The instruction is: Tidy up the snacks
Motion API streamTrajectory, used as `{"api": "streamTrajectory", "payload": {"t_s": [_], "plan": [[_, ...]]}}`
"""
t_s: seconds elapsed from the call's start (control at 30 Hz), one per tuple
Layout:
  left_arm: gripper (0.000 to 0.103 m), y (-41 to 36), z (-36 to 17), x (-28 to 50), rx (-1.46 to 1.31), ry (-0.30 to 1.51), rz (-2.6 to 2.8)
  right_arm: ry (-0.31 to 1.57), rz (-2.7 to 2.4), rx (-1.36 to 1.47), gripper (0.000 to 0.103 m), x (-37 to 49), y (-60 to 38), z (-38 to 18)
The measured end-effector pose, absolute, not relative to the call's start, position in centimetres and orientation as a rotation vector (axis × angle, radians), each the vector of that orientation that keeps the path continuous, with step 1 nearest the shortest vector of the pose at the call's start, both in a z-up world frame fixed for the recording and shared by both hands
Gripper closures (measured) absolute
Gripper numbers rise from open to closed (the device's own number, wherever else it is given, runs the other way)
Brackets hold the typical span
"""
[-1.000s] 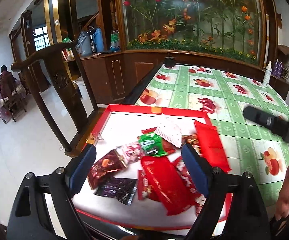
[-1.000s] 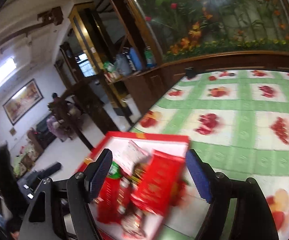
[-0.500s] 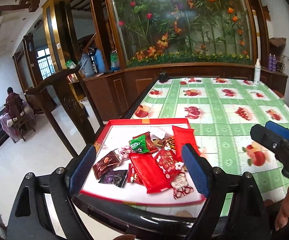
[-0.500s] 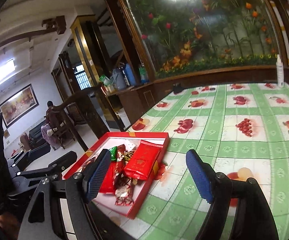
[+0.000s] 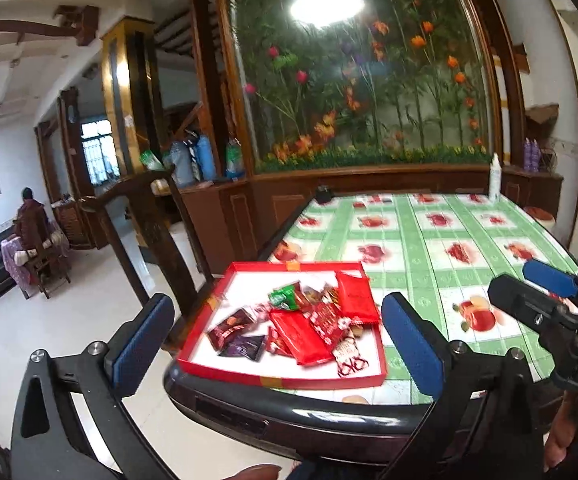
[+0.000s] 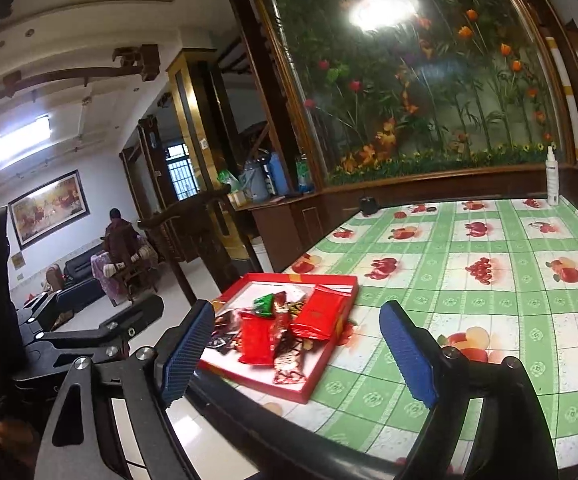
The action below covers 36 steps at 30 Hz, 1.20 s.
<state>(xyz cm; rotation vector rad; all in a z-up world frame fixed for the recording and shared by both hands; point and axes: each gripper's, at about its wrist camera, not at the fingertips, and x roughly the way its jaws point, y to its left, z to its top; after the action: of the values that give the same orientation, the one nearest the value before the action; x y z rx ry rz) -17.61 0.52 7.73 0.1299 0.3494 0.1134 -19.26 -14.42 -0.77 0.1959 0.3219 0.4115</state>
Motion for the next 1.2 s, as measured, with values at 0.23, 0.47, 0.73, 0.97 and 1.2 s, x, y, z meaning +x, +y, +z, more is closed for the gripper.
{"api": "streamTrajectory", "payload": {"t_s": [0.23,0.47,0.73,0.97,1.2], "plan": [[0.0,1.3,7.7,-17.0,0.108,0.346,0.129,0.333,0.426,0.163,0.016,-19.0,-13.0,-1.0],[0.0,1.4,7.1,-17.4,0.105,0.366,0.135,0.342,0.428,0.191,0.016,-18.8,-13.6,-1.4],[0.0,1.5,7.0,-17.4,0.104,0.367,0.132,0.309,0.422,0.172,0.016,-19.6,-13.5,-0.8],[0.0,1.9,6.9,-17.4,0.096,0.372,0.143,0.309,0.427,0.17,0.016,-19.5,-13.4,-0.8],[0.0,2.0,6.9,-17.4,0.095,0.376,0.143,0.308,0.429,0.166,0.016,-19.5,-13.3,-0.8]]}}
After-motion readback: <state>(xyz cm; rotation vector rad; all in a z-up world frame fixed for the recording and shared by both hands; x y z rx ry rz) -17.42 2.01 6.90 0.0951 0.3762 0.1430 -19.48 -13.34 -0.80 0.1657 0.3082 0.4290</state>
